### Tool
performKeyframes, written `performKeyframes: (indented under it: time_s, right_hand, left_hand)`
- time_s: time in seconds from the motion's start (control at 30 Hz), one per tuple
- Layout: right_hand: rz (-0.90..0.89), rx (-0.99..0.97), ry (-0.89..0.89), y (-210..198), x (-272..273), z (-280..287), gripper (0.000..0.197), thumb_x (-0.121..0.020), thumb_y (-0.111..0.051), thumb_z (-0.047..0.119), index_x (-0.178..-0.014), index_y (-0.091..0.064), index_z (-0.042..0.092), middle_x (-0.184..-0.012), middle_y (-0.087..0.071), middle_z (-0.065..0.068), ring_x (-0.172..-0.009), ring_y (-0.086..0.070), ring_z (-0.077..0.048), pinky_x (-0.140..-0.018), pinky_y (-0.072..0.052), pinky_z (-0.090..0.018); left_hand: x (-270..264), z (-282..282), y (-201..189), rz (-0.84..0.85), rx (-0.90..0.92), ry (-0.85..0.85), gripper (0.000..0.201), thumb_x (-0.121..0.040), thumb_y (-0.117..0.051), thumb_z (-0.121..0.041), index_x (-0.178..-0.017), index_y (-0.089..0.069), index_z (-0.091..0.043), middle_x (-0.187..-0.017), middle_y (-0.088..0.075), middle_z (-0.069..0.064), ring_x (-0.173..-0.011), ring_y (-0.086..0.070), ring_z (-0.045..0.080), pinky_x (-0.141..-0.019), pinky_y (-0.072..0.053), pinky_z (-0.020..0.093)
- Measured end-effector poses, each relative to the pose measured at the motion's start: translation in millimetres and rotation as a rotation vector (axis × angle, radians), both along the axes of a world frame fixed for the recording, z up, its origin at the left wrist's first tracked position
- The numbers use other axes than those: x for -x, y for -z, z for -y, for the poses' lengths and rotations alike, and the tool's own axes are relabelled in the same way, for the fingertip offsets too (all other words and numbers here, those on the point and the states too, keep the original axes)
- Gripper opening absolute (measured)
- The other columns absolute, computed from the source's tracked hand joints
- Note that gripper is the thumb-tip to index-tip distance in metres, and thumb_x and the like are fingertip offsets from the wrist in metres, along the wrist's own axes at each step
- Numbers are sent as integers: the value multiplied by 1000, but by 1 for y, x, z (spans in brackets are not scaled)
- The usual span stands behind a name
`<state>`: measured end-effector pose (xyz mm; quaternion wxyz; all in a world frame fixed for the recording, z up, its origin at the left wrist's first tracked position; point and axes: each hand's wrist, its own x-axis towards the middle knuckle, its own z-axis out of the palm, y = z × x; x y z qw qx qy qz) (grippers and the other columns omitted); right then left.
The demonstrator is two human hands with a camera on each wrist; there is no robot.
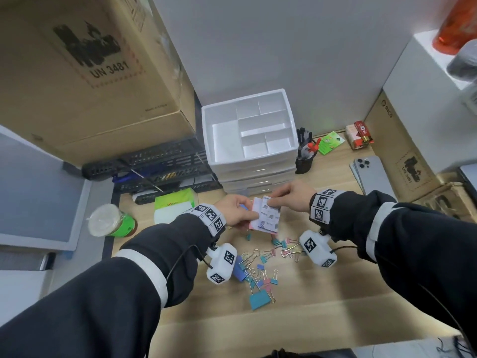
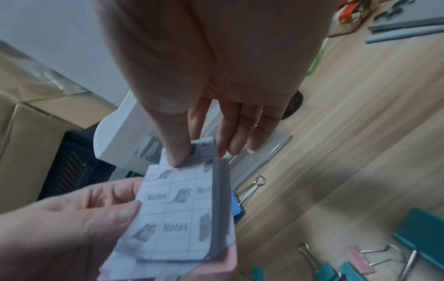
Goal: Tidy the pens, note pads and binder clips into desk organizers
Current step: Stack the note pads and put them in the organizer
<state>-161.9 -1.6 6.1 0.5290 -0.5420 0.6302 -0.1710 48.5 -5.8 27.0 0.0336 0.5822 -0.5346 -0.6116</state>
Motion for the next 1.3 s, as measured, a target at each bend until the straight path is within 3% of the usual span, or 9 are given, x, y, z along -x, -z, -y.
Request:
performKeyframes:
  time_s: [0.13,0.3,0.47,0.57,0.63,0.8,0.93,1.1,1.3]
  right_hand:
    - [71,-21,27,-9,-5,3,17,-83,-78,22,-99,-78,17,-86,-75,0,-79,-64,-10,-70,-53,-22]
    - [80,22,30,-30,-19,11,26,-83,-77,28,-108,-76,21,-89,-74,6,-86,-68,-11,-76,-54,-26]
    - [-24,139,-56,-77,-40,31,19,-84,-74,29,-101,-76,19,-88,-70,7,-85,-66,-8,-75,-50,-20]
    - [-120,192,-212,-108,-51,53,15,-86,-70,25,-100,-74,22,-85,-69,9,-80,-64,-9,-74,-50,-24]
    - [-210,225,-307,-126,-56,68,15,-85,-70,21,-100,-73,22,-85,-68,8,-77,-62,-9,-74,-51,-25]
    - [-346,377,-291,-161,-78,119,15,-86,-67,18,-100,-71,22,-92,-71,2,-84,-66,-16,-77,-55,-29]
    - [-468,359,-225,-153,-88,151,19,-86,-67,19,-104,-73,22,-96,-73,1,-87,-68,-18,-73,-54,-26]
    - [-585,373,-238,-133,-102,171,24,-84,-65,15,-105,-74,24,-99,-71,1,-85,-64,-19,-72,-49,-24]
    - [-736,620,-334,-120,-101,174,32,-85,-65,18,-117,-64,19,-123,-57,-5,-116,-52,-28,-87,-45,-35]
  left_hand:
    - [-4,2,-3,-42,-29,-48,20,-92,-69,-6,-78,-57,-15,-71,-74,8,-54,-70,15,-46,-52,22]
    - [-1,11,-22,-44,-95,-175,7,-93,-63,-14,-89,-65,-9,-76,-74,12,-62,-70,22,-63,-58,33]
    - [-13,27,-55,-96,10,-67,19,-87,-76,-18,-103,-72,-9,-100,-77,14,-95,-74,29,-85,-60,42]
    - [-28,44,-75,-23,131,-58,49,-69,-84,-40,-109,-73,-13,-99,-78,7,-96,-75,26,-90,-59,47]
    - [-34,55,-80,-1,197,-69,60,-58,-84,-51,-105,-73,-14,-95,-78,6,-92,-75,26,-88,-59,50]
    - [-46,70,-100,83,328,-298,38,-78,-81,-38,-72,-52,-14,-69,-74,8,-61,-73,21,-67,-61,36]
    - [-57,75,-89,378,404,-169,37,-73,-69,-52,-74,-52,-19,-76,-75,7,-69,-71,24,-75,-62,44]
    - [-50,81,-77,277,386,-186,29,-86,-66,-38,-79,-46,-19,-84,-75,15,-61,-69,28,-72,-62,47]
    - [-54,93,-73,310,405,-133,34,-88,-64,-31,-61,-48,-18,-69,-75,8,-69,-75,30,-73,-62,42]
